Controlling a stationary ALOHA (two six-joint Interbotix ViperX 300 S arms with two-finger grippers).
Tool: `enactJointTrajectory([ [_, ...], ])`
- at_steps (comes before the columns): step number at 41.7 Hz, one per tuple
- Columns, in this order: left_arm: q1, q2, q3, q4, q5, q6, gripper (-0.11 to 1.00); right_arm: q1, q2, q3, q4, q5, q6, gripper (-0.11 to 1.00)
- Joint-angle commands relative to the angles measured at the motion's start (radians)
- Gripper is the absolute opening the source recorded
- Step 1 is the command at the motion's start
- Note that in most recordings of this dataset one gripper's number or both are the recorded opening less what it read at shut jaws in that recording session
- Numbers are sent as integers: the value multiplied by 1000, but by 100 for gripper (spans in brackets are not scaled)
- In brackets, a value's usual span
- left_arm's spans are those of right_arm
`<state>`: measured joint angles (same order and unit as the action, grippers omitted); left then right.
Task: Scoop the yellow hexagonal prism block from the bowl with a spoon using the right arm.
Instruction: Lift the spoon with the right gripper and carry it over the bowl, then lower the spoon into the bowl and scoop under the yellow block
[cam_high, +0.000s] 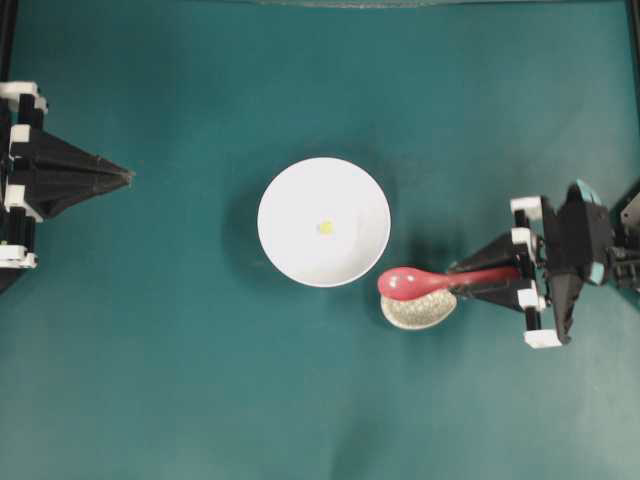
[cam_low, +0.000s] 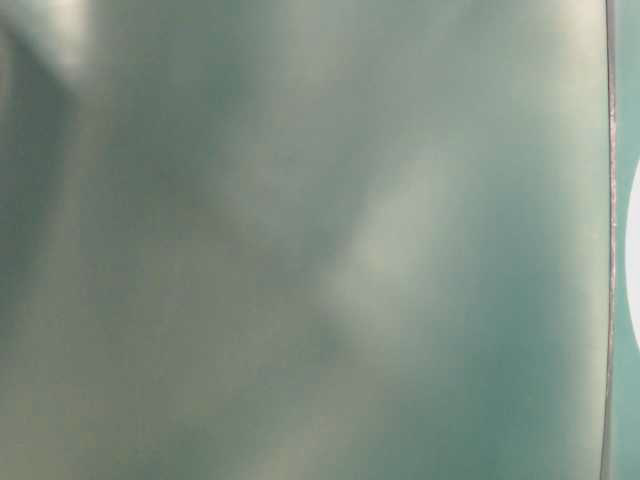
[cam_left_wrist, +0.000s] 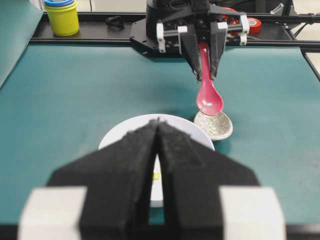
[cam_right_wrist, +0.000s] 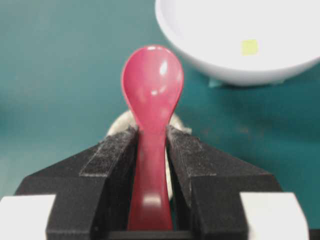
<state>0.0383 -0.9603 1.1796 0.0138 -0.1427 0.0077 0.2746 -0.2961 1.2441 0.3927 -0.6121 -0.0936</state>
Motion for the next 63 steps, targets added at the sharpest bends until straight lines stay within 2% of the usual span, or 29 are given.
enactJointTrajectory([
  [1,2,8,-20,5,-8,2,0,-46,-69,-55,0,120,-32,26],
  [14,2,8,-18,5,-5,2,0,-232,-175,-230,-5,541,-141,26],
  [22,2,8,-18,5,-5,3,-1,-345,-160,-360,-8,790,-147,26],
  [34,2,8,-18,5,-5,9,-1,-430,-63,-551,-15,1086,-143,26],
  [41,2,8,-18,5,-5,9,-1,-449,28,-634,-26,1209,-143,26],
  [50,2,8,-20,5,-5,9,0,-449,127,-742,-72,1308,-137,26],
  [63,2,8,-20,5,-6,9,0,-451,219,-807,-97,1347,-137,26],
])
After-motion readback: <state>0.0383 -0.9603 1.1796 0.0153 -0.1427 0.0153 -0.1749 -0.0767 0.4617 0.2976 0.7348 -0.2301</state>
